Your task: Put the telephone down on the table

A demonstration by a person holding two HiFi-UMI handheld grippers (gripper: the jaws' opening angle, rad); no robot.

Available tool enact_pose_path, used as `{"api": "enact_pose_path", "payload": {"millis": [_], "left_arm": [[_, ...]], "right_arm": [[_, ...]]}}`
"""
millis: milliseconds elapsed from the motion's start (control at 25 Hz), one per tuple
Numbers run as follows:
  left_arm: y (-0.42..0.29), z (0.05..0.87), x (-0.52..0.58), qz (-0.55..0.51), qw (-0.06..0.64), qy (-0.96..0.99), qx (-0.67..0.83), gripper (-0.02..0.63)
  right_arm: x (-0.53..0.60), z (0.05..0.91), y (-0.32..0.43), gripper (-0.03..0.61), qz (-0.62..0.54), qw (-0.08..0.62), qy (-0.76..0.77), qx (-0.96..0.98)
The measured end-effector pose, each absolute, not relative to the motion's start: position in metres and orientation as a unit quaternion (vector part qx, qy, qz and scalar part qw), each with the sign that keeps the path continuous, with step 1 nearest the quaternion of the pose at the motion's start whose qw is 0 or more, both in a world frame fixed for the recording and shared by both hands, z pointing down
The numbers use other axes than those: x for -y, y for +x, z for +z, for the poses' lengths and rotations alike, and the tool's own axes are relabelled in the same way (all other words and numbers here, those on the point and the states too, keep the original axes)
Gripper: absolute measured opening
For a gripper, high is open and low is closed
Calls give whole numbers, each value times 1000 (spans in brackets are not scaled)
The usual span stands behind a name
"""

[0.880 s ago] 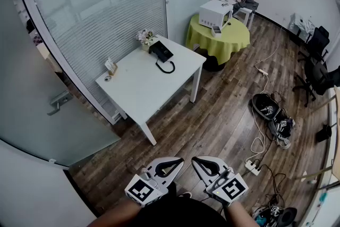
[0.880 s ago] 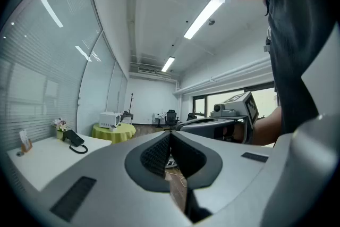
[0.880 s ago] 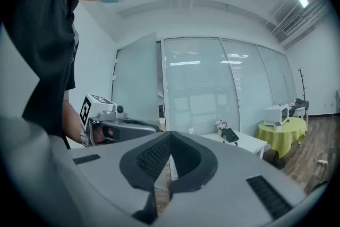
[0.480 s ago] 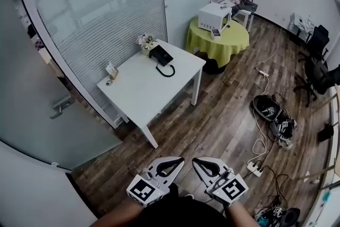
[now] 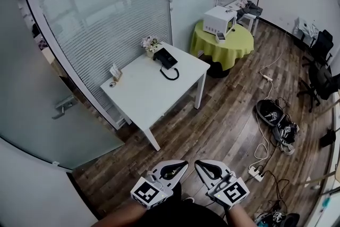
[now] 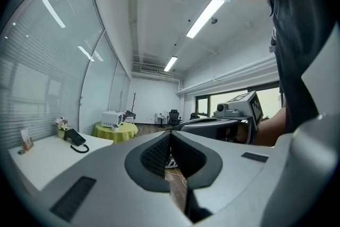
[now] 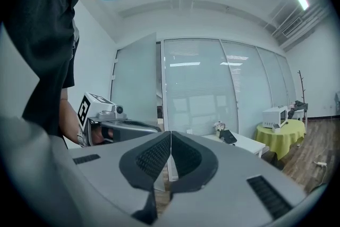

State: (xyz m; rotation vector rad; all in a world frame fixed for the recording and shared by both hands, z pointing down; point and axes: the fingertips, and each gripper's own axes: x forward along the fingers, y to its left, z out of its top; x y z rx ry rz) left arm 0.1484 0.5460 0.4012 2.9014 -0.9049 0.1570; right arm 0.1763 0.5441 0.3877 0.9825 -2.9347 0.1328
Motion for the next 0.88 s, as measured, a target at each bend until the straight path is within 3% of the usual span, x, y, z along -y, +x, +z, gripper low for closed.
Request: {"api": "enact_pose_path", "payload": {"millis": [880], "left_arm": [[123,399,-344,25,51,960,275,9]], "right_arm": [[-348,393,144,23,48,52,351,934]]}}
